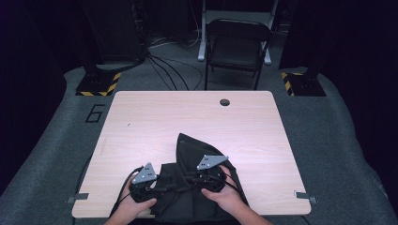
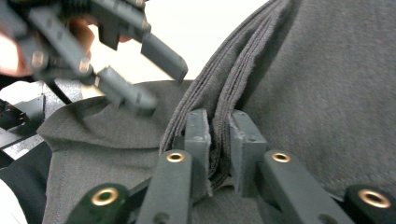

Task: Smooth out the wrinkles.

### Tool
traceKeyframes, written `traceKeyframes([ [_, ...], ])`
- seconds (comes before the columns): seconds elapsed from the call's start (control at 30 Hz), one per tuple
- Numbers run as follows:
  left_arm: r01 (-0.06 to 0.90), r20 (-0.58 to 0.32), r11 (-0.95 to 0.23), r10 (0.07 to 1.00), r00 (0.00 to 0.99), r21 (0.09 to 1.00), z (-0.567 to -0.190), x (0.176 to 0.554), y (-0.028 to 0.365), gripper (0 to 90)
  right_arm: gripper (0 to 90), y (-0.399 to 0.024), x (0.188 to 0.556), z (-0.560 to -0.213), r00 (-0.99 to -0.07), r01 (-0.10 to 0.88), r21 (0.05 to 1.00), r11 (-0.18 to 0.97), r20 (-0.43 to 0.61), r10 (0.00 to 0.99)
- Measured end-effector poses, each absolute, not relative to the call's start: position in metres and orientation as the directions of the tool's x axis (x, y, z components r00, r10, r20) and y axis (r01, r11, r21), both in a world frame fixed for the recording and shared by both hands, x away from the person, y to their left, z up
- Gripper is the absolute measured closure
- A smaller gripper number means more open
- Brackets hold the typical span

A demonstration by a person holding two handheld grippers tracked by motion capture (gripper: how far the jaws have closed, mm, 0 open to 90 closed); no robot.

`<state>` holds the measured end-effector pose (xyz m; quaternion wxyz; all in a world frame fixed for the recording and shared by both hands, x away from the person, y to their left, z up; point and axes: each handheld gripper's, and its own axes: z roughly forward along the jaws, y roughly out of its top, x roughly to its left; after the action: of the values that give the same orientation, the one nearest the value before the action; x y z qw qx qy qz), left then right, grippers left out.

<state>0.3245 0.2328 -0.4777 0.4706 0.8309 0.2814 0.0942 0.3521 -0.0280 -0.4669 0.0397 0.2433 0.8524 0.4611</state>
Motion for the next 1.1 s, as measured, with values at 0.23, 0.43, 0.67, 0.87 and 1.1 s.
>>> traceKeyframes([
  [0.23, 0.429, -0.154, -0.305, 0.635, 0.757, 0.850, -0.467, 0.335, 0.239, 44.3, 83.2, -0.022, 0.350, -0.471, -0.887, 0.374, 0.804, 0.462, 0.165, 0.431],
  [0.43, 0.446, -0.183, -0.272, 0.645, 0.742, 0.853, -0.458, 0.343, 0.229, 40.9, 83.8, -0.014, 0.346, -0.476, -0.899, 0.356, 0.795, 0.492, 0.147, 0.412],
  [0.67, 0.484, -0.232, -0.234, 0.654, 0.720, 0.843, -0.448, 0.357, 0.213, 37.4, 83.7, -0.008, 0.344, -0.479, -0.910, 0.331, 0.798, 0.503, 0.130, 0.393],
  [0.87, 0.521, -0.219, -0.266, 0.689, 0.691, 0.811, -0.453, 0.368, 0.191, 36.7, 83.3, -0.008, 0.341, -0.479, -0.909, 0.330, 0.801, 0.499, 0.126, 0.398],
  [1.1, 0.555, -0.252, -0.269, 0.681, 0.688, 0.788, -0.466, 0.372, 0.185, 54.5, 75.8, -0.011, 0.341, -0.479, -0.907, 0.328, 0.801, 0.501, 0.120, 0.403],
])
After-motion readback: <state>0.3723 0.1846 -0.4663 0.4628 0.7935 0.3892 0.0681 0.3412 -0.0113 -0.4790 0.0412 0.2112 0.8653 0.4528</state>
